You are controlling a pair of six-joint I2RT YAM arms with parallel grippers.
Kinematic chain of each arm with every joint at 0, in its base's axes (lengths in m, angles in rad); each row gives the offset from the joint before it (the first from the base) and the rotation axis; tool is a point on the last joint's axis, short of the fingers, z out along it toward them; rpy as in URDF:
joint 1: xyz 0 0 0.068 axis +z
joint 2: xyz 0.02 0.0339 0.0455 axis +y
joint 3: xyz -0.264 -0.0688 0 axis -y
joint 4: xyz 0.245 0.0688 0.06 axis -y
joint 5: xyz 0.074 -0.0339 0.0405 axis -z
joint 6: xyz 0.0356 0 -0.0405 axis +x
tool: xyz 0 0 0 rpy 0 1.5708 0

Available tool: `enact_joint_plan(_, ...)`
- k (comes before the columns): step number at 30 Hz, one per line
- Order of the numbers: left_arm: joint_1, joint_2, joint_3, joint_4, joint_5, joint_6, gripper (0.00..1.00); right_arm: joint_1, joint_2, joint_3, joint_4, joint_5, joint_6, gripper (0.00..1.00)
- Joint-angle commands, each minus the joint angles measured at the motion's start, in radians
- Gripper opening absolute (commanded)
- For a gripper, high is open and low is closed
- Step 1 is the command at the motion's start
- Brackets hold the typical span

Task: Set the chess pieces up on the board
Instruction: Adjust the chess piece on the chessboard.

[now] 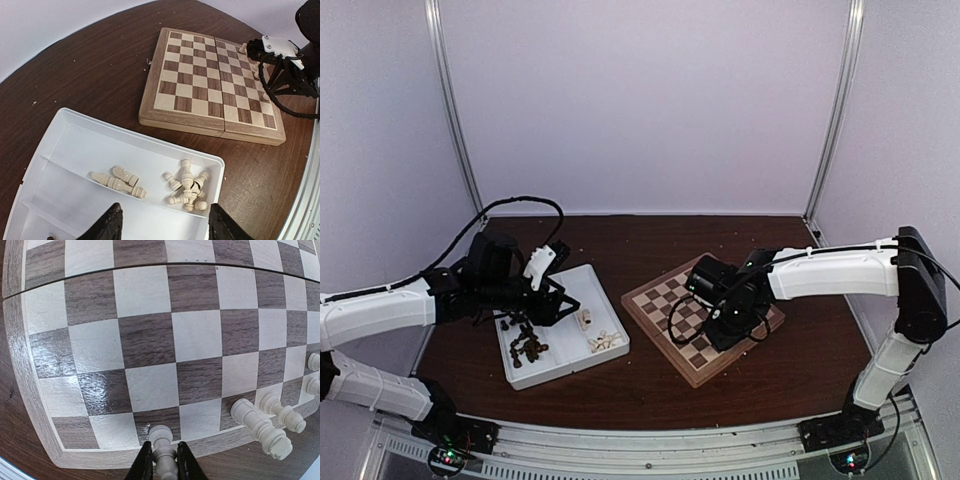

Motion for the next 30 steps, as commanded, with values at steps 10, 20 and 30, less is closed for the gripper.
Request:
enact_joint_plan(10,0.003,-0.004,-0.006,0.035,0.006,-0.003,0.58,0.004,0.008,0.035,0.013,0.017,0.013,0.17)
enact_joint_plan(20,0.003,-0.008,-0.006,0.032,0.005,-0.003,0.58,0.005,0.013,0.038,0.013,0.018,0.01,0.17)
enact_joint_plan(30,0.003,-0.001,-0.004,0.031,-0.002,-0.004,0.63,0.005,-0.015,0.065,-0.008,0.045,-0.008,0.58)
